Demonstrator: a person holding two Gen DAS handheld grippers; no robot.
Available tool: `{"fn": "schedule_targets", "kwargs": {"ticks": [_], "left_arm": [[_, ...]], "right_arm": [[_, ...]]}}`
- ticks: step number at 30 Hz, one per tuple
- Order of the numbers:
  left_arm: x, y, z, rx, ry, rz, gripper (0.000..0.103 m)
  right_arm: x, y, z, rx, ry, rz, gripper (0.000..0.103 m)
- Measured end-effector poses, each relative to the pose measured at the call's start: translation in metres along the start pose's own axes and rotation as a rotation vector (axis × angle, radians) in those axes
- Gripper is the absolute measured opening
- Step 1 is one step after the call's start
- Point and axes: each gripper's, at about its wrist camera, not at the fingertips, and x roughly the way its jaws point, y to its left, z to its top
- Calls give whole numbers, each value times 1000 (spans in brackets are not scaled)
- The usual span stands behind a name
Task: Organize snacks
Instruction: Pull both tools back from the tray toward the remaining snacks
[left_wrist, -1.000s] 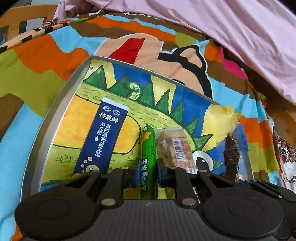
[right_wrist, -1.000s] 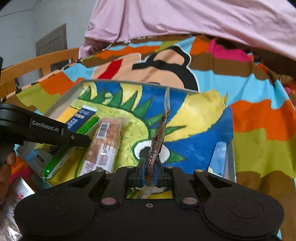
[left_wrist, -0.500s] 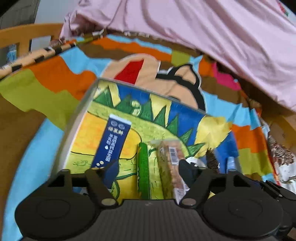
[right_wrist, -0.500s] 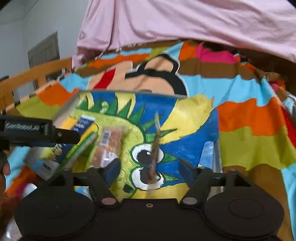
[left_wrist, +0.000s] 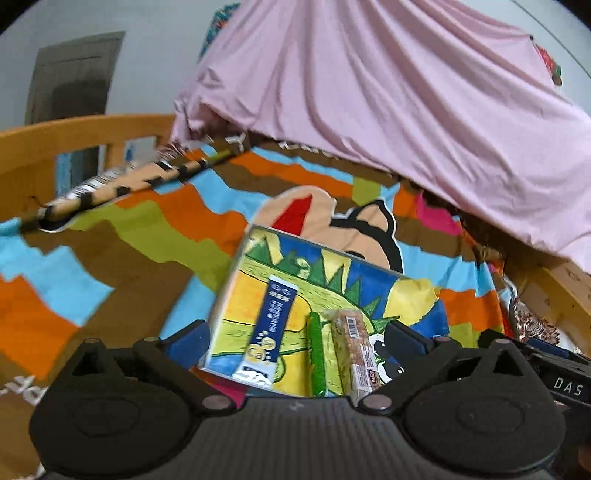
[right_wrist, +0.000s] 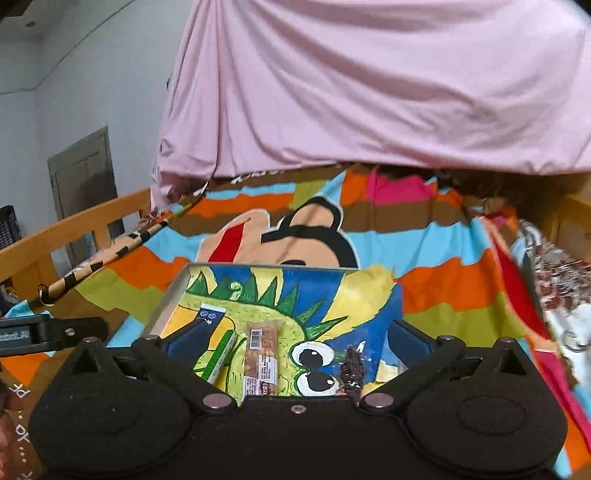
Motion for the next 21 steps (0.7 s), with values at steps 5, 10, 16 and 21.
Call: {"fn": "schedule_targets", "kwargs": {"ticks": [5,10,16,21], "left_arm": [[-48,5,-10,48,-48,18,102],[-94,2,-17,82,-115,24,103],[-145,18,-34,1,-142,2,103],[-173,20,-45,51,-148,8,103]], "right_arm": [[-44,5,-10,44,-32,-51,102],[-93,9,-31,64,-53,-67,102],[-141,13,-54,66,-9,-113,102],[-185,19,-67,49,-26,-116,102]]}}
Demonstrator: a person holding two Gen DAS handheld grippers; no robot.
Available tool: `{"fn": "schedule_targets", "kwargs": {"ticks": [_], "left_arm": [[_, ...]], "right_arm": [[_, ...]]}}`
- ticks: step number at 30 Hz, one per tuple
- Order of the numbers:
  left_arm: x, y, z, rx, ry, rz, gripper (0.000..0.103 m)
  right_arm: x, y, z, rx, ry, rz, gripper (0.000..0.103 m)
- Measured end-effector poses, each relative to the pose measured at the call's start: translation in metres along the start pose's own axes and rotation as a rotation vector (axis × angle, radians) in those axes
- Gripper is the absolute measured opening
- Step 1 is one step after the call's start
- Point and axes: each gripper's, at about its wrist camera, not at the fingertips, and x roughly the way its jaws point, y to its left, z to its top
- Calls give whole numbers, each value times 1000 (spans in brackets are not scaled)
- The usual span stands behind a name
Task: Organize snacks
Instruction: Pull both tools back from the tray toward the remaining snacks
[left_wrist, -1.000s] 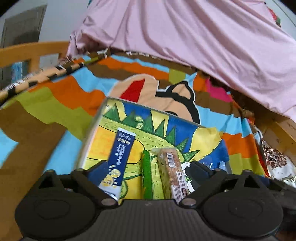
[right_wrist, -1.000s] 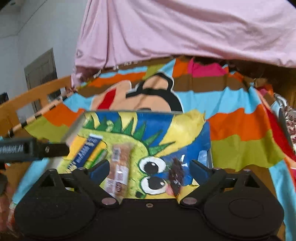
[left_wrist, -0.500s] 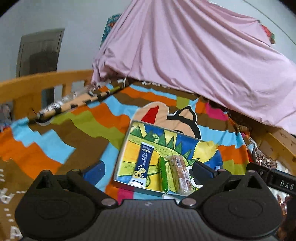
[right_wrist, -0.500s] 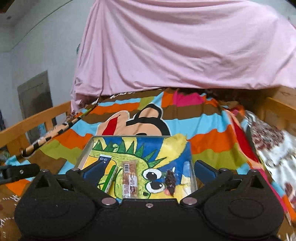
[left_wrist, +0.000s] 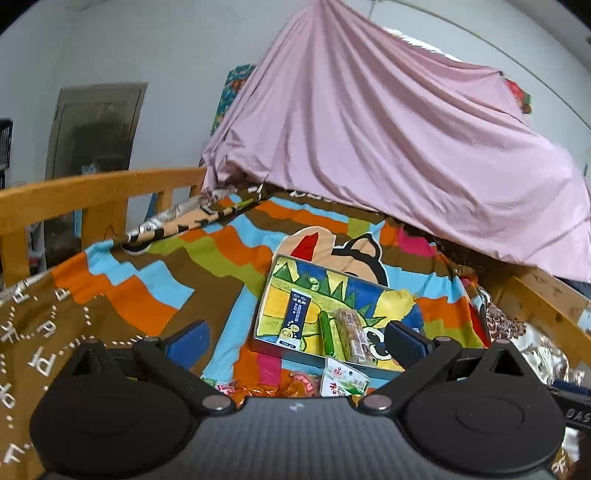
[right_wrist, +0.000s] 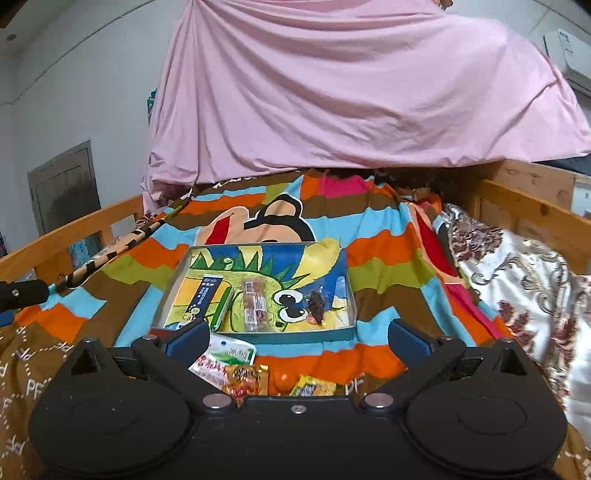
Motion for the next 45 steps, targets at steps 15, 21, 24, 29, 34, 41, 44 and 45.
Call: {"fn": "schedule_targets", "kwargs": {"ticks": [15,21,24,29,34,41,44,45], "left_arm": [[-60,-18,-13,79,-84,-67,103],[-58,-16,-22,107,-73,-46,103],[-52,-14,-26,124,-53,1,103],[-38,-4,-38,130,-37,22,103],[-13,2,-47,140,-12,32,103],[27,-1,-61,167,42,-23,103],[43,-4,-67,167,74,-77,103],[48,-6,-70,167,86,-98,103]], "right_arm": [[-64,16,-21,-30,-39,-6,102],[-55,17,-35,-52,-46,-18,102],[-45,15,-41,-33,-29,1,102],[-22,9,-59,-50,4,18,102],[9,-6,-69,-19,34,10,102],[48,-22,-83,-9,89,7,102],[61,-23,-92,-14,127,21,102],[65,-22,-94,-17,139,27,102]]}}
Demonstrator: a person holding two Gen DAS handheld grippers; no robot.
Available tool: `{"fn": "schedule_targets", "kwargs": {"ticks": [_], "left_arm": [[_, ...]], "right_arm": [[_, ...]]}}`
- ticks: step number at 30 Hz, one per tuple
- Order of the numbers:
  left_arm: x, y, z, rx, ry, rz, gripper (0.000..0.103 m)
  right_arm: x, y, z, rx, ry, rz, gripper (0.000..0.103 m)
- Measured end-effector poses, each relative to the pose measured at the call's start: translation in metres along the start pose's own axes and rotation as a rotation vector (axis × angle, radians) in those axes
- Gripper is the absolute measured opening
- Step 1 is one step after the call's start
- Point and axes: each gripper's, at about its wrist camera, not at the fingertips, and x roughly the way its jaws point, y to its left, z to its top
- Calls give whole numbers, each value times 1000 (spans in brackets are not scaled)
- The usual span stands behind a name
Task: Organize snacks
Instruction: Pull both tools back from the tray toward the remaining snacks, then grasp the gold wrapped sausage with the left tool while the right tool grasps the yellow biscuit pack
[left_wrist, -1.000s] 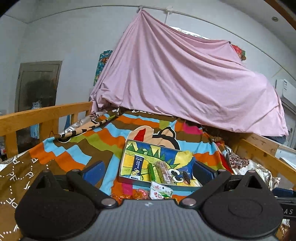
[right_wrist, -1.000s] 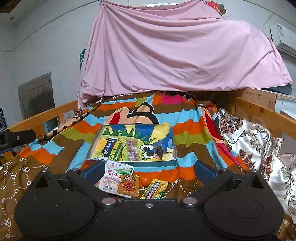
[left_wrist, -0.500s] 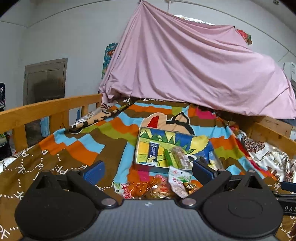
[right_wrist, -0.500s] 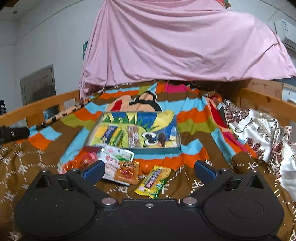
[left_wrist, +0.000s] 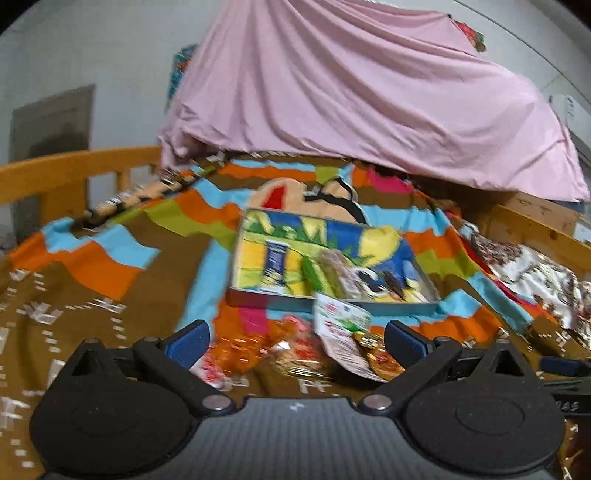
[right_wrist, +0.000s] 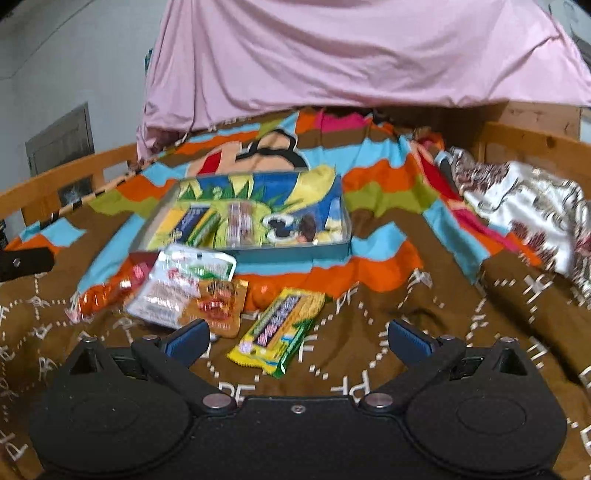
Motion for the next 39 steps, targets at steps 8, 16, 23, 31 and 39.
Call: {"fn": "schedule_targets", "kwargs": {"ticks": [8,16,23,31,39], "left_arm": [[38,-19,-4,54,36,-88,103],[64,-27,-3,63,74,-156,103],[80,-35,-1,102,131,-196,103],[122,-56,9,115,255,-238,102],[156,-77,3,169,377,-194,94]], "right_arm": [[37,19,3,-106,59,5,102],[67,26,1,-143,86,-17,102],[82,30,-2,-165,81,-37,102],[99,38,-11,-223,106,-72,99],[88,29,-12,-238,77,-193,68]]}}
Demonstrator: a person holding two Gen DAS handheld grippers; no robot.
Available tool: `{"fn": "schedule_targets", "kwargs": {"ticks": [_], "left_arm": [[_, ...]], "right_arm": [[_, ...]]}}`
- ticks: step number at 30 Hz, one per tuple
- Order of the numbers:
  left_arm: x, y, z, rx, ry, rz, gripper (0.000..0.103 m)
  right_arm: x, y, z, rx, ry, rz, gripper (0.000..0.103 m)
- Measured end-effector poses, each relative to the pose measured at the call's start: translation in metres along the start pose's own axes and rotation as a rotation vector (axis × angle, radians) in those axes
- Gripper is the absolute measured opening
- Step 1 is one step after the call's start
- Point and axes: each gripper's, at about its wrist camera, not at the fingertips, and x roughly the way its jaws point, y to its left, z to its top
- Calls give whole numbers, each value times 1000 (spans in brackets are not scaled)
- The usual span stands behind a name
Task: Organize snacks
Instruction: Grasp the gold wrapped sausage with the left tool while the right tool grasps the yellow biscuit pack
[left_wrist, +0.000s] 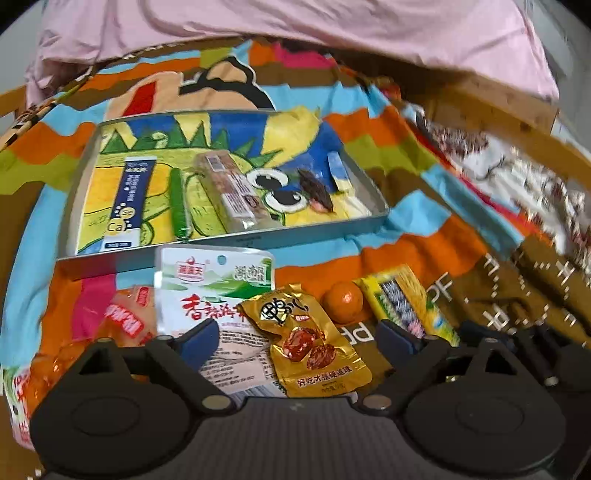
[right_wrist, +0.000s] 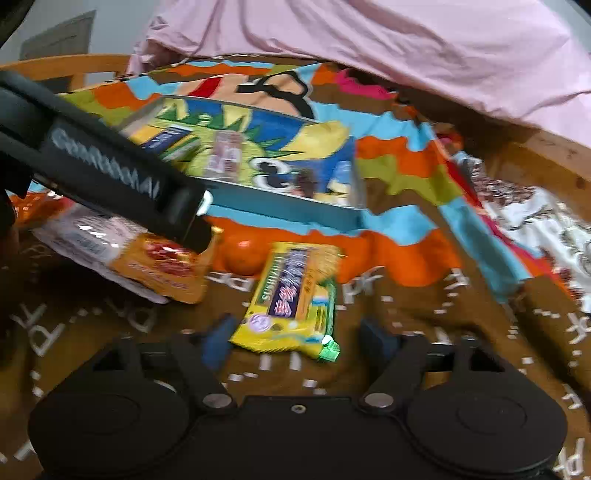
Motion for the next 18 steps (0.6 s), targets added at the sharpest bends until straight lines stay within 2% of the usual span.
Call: {"fn": "schedule_targets", "kwargs": {"ticks": [3,8,15,17,18], "left_arm": [[9,-8,4,17,32,1,93],[30,-16,7,7,101,-1,81],[41,-15,9,18,116,10,79],[42,-15,8,30,115,8,76],[41,-15,7,30,111,9,75]], "right_arm": [[-1,-7,0,15,-13,11,68],[1,-8,-1,-4,-19,15,70],[6,-10,-1,-2,-41,40,77],[7,-12,0,7,-35,53,72],[7,-12,0,9,-34,59,65]]}}
